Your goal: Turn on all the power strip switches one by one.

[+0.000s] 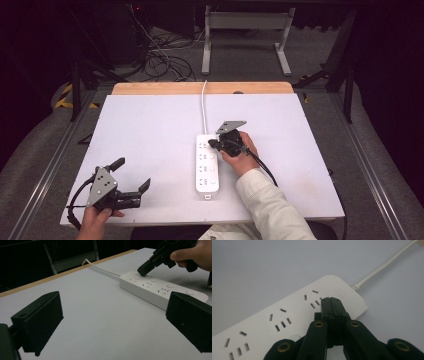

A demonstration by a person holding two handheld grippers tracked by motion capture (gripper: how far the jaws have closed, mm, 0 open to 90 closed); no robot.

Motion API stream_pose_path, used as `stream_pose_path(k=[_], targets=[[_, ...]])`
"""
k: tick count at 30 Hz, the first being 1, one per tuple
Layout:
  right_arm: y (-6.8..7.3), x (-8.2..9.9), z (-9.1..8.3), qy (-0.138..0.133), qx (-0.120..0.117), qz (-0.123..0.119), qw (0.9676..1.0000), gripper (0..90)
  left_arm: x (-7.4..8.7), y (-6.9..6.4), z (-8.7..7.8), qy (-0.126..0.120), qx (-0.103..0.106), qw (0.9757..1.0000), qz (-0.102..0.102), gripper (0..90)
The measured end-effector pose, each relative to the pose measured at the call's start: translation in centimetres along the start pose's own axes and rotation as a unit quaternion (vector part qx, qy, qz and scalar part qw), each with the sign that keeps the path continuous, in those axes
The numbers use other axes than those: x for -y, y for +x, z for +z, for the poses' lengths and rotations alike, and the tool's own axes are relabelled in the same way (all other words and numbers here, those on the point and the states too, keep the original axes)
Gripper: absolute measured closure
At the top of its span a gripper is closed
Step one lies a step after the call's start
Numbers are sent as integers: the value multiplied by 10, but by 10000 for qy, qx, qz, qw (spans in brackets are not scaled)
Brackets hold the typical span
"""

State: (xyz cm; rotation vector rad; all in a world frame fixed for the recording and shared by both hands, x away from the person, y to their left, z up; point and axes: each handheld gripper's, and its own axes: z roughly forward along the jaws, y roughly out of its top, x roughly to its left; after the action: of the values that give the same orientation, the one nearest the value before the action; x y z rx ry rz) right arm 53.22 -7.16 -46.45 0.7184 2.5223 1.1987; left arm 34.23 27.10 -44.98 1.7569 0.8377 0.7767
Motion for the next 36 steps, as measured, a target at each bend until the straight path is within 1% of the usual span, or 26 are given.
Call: stream_pose_path(k=[4,7,12,14,15,18,19,21,25,26,28,29,32,33,34,35,36], targets=[[0,0,0,44,12,8,10000,900,0,0,0,-8,-5,10000,4,12],[0,-1,1,80,12,65,9999,900,0,0,0,-6,-3,10000,7,12],[2,-2,1,147,67,100,9998,900,0,0,-1,-15,1,10000,-10,12],[1,-2,1,163,60,116,9998,900,0,0,-1,-20,-11,10000,22,12],[1,-2,1,168,49,126,9998,900,0,-1,-1,-14,9,10000,-11,12],[-1,-1,-1,196,45,177,9996,900,0,-1,-1,-24,11,10000,-10,12],[0,-1,-1,212,71,133,9997,900,0,-1,-1,-23,6,10000,-9,12],[1,-2,-1,213,101,122,9996,900,0,-1,-1,-30,8,10000,-7,12],[-1,-1,-1,217,52,148,9996,900,0,-1,0,-16,12,10000,2,12],[0,-2,0,224,80,134,9996,900,0,-1,0,-3,4,10000,43,12],[2,-3,1,246,125,81,9996,900,0,-1,0,-4,14,10000,10,12],[3,-3,2,242,153,64,9996,900,0,-1,0,-6,4,10000,29,12],[3,-5,2,335,147,33,9993,900,0,-1,-1,-24,1,10000,-6,12],[3,-6,2,331,155,-59,9993,900,0,-1,-1,-16,10,10000,-19,12],[4,-7,0,283,215,-195,9992,900,0,-1,-1,-18,9,10000,-21,12],[5,-7,-2,249,294,-259,9989,900,0,0,-1,-14,12,10000,-22,12],[5,-8,-5,94,254,-250,9993,900,0,1,0,-18,14,10000,-42,12]])
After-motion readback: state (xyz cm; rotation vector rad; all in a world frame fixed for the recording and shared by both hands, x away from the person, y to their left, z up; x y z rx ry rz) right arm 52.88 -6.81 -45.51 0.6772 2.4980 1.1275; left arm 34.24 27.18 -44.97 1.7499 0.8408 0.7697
